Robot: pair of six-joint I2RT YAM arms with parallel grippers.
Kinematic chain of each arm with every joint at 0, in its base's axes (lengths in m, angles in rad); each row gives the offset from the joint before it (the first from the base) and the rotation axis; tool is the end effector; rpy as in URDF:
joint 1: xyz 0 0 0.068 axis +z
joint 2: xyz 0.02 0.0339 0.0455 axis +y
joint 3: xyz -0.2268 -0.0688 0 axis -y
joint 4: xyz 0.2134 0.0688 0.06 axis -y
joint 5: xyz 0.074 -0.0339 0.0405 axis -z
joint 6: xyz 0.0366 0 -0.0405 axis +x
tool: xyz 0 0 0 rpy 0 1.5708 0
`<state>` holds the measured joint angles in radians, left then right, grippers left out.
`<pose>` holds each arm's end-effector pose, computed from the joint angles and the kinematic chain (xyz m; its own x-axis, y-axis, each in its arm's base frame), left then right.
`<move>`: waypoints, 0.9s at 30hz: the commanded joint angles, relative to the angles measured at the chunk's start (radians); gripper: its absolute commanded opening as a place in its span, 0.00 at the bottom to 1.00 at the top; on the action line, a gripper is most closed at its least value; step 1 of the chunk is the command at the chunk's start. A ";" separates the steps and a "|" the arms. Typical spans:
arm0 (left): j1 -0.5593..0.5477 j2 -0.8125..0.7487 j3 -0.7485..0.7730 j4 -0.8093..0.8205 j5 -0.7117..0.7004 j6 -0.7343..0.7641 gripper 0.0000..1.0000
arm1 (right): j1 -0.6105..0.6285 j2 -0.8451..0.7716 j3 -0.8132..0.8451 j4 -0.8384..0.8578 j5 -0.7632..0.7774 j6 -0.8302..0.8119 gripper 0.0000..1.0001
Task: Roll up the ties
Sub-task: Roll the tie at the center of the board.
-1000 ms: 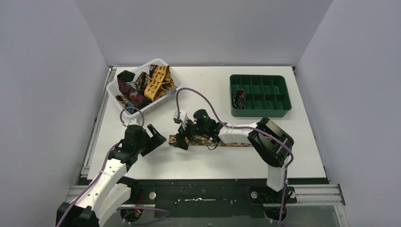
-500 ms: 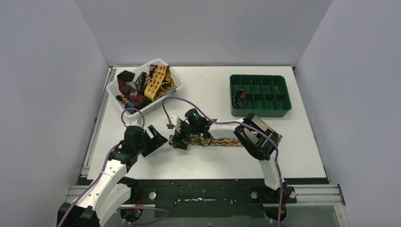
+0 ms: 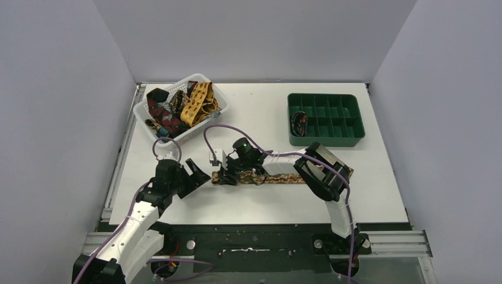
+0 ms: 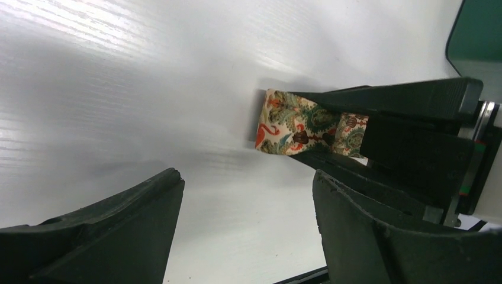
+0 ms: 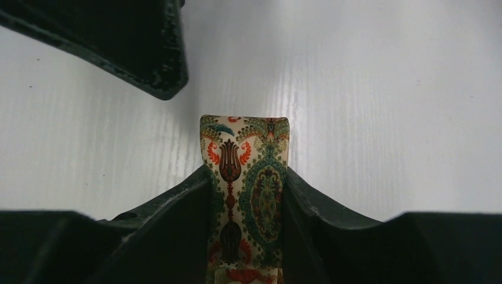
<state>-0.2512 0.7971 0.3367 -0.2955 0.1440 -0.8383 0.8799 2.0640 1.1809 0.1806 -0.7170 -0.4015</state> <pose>0.1532 -0.0447 0.1591 -0.7024 -0.5794 -0.4134 -0.2619 0.7504 -0.6068 0.2279 0.3134 0.1208 -0.0271 -0.4950 -0.8685 -0.9898 -0.1083 0.0926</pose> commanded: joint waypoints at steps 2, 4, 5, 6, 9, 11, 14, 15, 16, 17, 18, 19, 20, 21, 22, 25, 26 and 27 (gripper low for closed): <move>0.009 -0.035 -0.016 0.037 0.021 -0.019 0.77 | 0.066 -0.045 -0.078 -0.034 -0.046 -0.011 0.38; 0.008 -0.050 -0.022 0.036 0.017 -0.028 0.77 | 0.085 -0.051 -0.094 -0.013 -0.041 -0.002 0.38; 0.008 -0.057 -0.023 0.034 0.017 -0.032 0.77 | 0.092 -0.053 -0.098 -0.009 -0.043 -0.005 0.38; 0.008 -0.066 -0.025 0.032 0.016 -0.036 0.77 | 0.095 -0.053 -0.098 -0.010 -0.042 -0.009 0.39; 0.008 -0.085 -0.029 0.022 0.016 -0.043 0.77 | 0.097 -0.057 -0.086 -0.026 -0.029 -0.022 0.48; 0.009 -0.095 -0.035 0.021 0.019 -0.048 0.77 | 0.097 -0.072 -0.071 -0.051 -0.011 -0.049 0.60; 0.008 -0.121 -0.046 0.024 0.026 -0.050 0.78 | 0.098 -0.123 -0.066 -0.056 0.034 -0.054 0.76; 0.009 -0.133 -0.048 0.024 0.024 -0.053 0.79 | 0.097 -0.158 -0.078 -0.034 0.058 -0.042 0.79; 0.008 -0.145 -0.051 0.024 0.020 -0.056 0.81 | 0.097 -0.191 -0.095 -0.005 0.083 -0.024 0.81; 0.010 -0.154 -0.055 0.024 0.016 -0.061 0.82 | 0.097 -0.224 -0.118 0.027 0.110 -0.009 0.82; 0.010 -0.165 -0.058 0.024 0.012 -0.066 0.84 | 0.097 -0.257 -0.141 0.062 0.134 0.016 0.83; 0.010 -0.175 -0.061 0.024 0.008 -0.069 0.85 | 0.096 -0.292 -0.172 0.096 0.182 0.048 0.83; 0.012 -0.181 -0.065 0.026 0.003 -0.073 0.86 | 0.097 -0.325 -0.194 0.115 0.218 0.074 0.84; 0.013 -0.186 -0.069 0.027 0.002 -0.076 0.87 | 0.097 -0.362 -0.217 0.132 0.259 0.110 0.84; 0.013 -0.186 -0.072 0.029 0.002 -0.076 0.87 | 0.095 -0.396 -0.242 0.161 0.324 0.169 0.85; 0.013 -0.180 -0.080 0.032 0.000 -0.077 0.87 | 0.065 -0.478 -0.280 0.159 0.491 0.486 0.89; 0.014 -0.177 -0.082 0.036 -0.002 -0.077 0.87 | 0.047 -0.500 -0.278 0.114 0.526 0.623 0.90; 0.015 -0.174 -0.085 0.045 -0.003 -0.079 0.88 | 0.024 -0.514 -0.278 0.056 0.537 0.755 0.91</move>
<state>-0.2455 0.6197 0.2600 -0.2947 0.1501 -0.9089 0.9657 1.6394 0.9096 0.2451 -0.3962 -0.1322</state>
